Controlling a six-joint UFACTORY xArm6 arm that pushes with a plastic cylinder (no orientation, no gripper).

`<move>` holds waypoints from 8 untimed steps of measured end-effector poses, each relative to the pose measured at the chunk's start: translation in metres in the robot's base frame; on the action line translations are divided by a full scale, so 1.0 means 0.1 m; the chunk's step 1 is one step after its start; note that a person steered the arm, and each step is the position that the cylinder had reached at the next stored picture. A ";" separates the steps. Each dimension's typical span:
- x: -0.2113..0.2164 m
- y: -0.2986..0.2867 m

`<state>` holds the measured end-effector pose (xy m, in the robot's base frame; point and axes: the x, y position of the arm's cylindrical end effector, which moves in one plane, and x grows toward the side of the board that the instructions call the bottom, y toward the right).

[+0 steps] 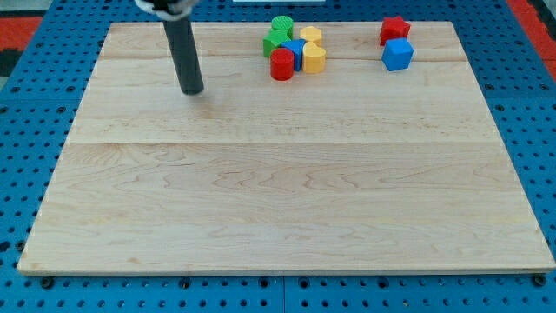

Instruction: Slide the green circle towards down

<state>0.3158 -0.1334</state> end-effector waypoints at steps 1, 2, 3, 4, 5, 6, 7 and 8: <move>-0.81 0.14; -1.23 0.60; -1.24 0.87; -1.23 1.32; -1.21 2.20; -1.23 2.17; -1.19 2.40; -0.72 2.47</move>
<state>0.2440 0.1139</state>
